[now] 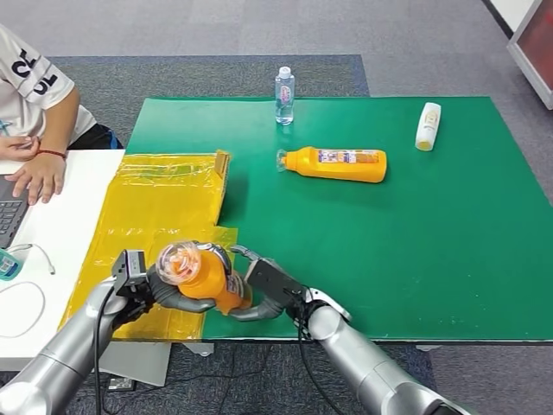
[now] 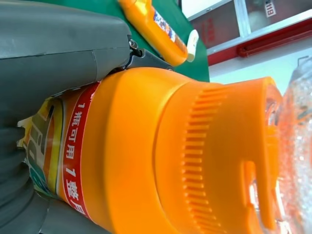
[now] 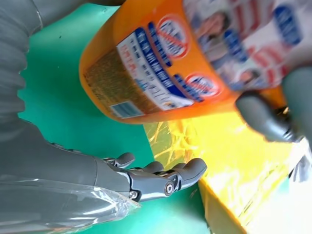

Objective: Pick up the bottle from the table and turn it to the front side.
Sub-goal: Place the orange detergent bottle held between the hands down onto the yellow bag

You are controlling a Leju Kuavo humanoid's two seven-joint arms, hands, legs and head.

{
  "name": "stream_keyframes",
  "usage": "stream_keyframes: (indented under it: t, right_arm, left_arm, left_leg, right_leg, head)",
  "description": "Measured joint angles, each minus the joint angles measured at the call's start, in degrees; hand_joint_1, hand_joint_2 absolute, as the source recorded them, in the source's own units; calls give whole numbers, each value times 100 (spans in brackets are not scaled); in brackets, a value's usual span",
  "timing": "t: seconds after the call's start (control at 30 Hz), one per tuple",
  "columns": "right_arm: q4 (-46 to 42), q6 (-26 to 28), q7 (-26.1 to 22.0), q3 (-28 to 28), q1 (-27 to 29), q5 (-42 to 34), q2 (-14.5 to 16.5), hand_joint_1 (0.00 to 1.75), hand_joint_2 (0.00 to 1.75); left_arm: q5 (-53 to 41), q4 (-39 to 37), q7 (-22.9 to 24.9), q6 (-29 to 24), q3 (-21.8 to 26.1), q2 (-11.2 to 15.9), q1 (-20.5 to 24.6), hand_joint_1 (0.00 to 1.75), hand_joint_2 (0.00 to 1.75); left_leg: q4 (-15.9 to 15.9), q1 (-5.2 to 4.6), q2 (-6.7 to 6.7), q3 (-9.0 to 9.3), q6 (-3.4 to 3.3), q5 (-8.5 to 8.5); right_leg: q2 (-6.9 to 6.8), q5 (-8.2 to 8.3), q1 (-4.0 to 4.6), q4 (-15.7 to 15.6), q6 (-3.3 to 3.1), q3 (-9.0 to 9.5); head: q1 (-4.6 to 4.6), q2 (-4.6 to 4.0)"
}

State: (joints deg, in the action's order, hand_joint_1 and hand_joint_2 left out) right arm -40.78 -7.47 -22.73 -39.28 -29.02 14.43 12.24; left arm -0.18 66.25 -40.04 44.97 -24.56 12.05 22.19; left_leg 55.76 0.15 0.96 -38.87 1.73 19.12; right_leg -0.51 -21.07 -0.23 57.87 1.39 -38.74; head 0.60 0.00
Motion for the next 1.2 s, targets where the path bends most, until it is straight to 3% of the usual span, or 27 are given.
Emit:
stream_keyframes:
  t: [0.2, 0.37, 0.5, 0.87, 1.2]
  right_arm:
    - [6, -1, -43, 282, -10, -150, -109, 0, 175]
    - [5, 98, -156, 648, -50, -295, -312, 0, 175]
    - [-4, 104, -208, 932, -22, -307, -439, 0, 175]
    - [19, 105, -241, 1102, 236, 13, -476, 0, 175]
    - [19, 155, -217, 1080, 216, 177, -327, 0, 175]
  left_arm:
    - [-268, 62, -4, -474, -258, 120, 175, 175, 175]
    - [-743, -146, -5, -1297, -919, 550, 719, 175, 175]
    - [-1092, -422, 28, -1562, -1318, 895, 1319, 175, 175]
    - [-588, -571, 804, -1212, -1726, 1779, 2857, 175, 175]
    - [-533, -1162, 411, -1409, -1764, 1888, 2888, 175, 175]
  left_leg:
    - [0, 0, 0, -3, -1, -1]
    - [1, 0, 0, -7, 2, -12]
    - [0, 4, 3, -7, 11, -20]
    - [0, 10, 10, -10, 13, -20]
    - [0, 11, 10, -24, 13, -24]
  right_leg:
    - [0, 2, -1, 0, 1, -1]
    - [0, 13, 1, 0, -2, -7]
    - [4, 21, 5, 1, -9, -11]
    - [8, 22, 11, 2, -13, -9]
    - [8, 22, 13, 2, -14, -23]
  head:
    - [0, 0]
    - [0, 0]
    - [1, 0]
    - [0, 0]
    - [-1, 0]
